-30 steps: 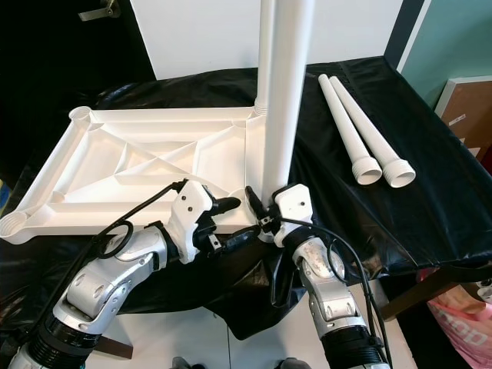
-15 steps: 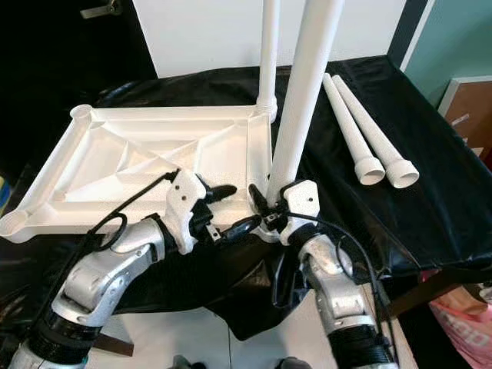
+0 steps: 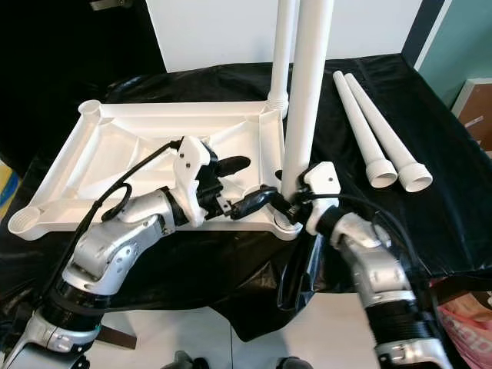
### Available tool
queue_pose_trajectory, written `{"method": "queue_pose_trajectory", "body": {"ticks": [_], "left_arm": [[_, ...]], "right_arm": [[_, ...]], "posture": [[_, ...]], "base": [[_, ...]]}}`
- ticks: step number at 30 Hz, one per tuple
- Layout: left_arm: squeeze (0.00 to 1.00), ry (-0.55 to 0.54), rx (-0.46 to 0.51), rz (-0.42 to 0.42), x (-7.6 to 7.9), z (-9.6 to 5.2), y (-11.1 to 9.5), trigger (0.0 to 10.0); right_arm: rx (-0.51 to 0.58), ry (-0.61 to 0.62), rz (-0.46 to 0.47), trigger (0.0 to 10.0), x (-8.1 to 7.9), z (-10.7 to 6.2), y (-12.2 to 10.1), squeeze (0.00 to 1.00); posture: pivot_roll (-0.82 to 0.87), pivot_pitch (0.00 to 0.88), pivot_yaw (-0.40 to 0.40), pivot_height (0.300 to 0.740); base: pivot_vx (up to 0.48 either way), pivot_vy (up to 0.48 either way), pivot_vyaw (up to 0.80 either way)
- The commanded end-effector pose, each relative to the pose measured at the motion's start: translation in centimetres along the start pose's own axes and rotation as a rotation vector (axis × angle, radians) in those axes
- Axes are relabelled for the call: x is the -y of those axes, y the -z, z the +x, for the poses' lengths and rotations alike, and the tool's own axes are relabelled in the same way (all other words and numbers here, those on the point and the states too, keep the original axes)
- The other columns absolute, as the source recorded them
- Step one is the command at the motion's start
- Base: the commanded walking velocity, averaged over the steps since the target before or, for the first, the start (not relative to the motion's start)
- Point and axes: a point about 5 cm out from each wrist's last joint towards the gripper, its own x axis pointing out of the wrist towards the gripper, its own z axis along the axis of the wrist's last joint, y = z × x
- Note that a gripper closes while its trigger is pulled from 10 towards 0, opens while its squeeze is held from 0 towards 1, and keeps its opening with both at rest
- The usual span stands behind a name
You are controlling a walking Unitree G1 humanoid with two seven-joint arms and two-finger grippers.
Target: Building children table
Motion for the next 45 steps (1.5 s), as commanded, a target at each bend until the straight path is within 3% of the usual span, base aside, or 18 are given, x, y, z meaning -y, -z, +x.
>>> {"method": "queue_pose_trajectory", "body": {"ticks": [1,6,9,12,21,32,33,45], "left_arm": [[0.0,0.258,0.037,-0.01,1.3,-0.1,-1.0,10.0],[0.0,0.385,0.12,-0.053,2.1,0.1,-2.9,10.0],[0.0,0.412,0.134,-0.057,2.2,0.3,-3.3,10.0],[0.0,0.471,0.125,-0.042,2.2,0.9,-3.8,10.0],[0.0,0.595,0.1,-0.024,2.7,1.9,-4.3,10.0],[0.0,0.615,0.065,-0.042,2.4,1.9,-4.2,10.0],[0.0,0.615,0.062,-0.049,2.3,1.8,-4.2,0.0],[0.0,0.621,0.055,-0.053,2.0,1.5,-4.3,0.0]], "right_arm": [[0.018,-0.093,0.007,10.0,-0.4,0.0,-0.9,0.0],[-0.015,-0.246,-0.012,10.0,-1.0,-0.5,-1.5,0.0],[-0.026,-0.286,-0.018,10.0,-1.1,-0.4,-1.6,0.0],[-0.059,-0.407,-0.019,10.0,-1.6,-0.3,-2.0,0.0],[-0.076,-0.537,-0.033,10.0,-2.4,0.4,-2.5,0.0],[-0.105,-0.574,-0.033,10.0,-2.6,0.4,-2.4,0.0],[-0.108,-0.573,-0.033,10.0,-2.5,0.4,-2.4,0.0],[-0.127,-0.575,-0.029,10.0,-2.3,0.3,-2.3,0.0]], "posture": [[-0.12,0.076,0.026,0.74],[-0.12,0.074,0.022,0.74],[-0.12,0.072,0.022,0.74],[-0.12,0.07,0.021,0.74],[-0.13,0.061,0.022,0.74],[-0.13,0.057,0.022,0.74],[-0.13,0.053,0.024,0.74],[-0.13,0.045,0.023,0.74]], "base": [[0.0,0.0,0.0],[0.0,0.0,0.0],[0.0,0.0,0.0],[0.0,0.0,0.0],[0.0,0.0,0.0],[0.0,0.0,0.0],[0.0,0.0,0.0],[0.0,0.0,0.0]]}}
